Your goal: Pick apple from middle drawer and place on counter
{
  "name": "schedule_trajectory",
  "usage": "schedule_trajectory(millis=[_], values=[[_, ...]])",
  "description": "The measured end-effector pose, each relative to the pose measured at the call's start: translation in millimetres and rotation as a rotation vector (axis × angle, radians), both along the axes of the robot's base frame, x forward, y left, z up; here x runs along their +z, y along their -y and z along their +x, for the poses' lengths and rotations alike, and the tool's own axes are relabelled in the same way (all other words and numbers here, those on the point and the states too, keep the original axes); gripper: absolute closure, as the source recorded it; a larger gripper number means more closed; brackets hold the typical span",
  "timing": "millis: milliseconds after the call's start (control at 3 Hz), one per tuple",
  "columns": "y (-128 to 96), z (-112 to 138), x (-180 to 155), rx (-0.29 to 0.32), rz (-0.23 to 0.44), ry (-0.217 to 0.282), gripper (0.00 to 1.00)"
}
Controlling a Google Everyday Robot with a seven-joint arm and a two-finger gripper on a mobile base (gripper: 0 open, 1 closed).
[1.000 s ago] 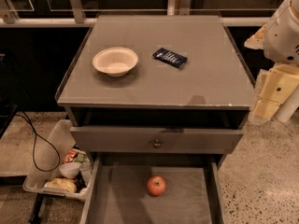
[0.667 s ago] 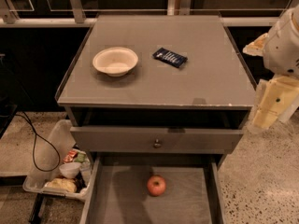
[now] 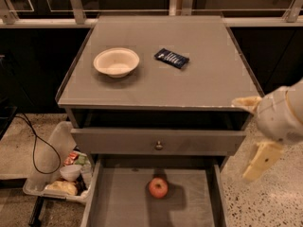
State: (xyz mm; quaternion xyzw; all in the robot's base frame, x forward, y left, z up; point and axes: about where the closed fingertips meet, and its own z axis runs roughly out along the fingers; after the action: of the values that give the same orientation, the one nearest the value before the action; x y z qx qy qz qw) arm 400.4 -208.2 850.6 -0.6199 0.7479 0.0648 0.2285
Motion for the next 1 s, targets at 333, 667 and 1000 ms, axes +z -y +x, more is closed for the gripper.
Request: schedule_trajectory(millis=[333, 667, 1000], values=[[-8, -18, -49, 0.061, 0.115, -0.008, 0.00], [-10, -20, -57, 0.048, 0.124, -0.020, 0.00], [-22, -23, -97, 0.036, 0.148, -0.035, 0.00]])
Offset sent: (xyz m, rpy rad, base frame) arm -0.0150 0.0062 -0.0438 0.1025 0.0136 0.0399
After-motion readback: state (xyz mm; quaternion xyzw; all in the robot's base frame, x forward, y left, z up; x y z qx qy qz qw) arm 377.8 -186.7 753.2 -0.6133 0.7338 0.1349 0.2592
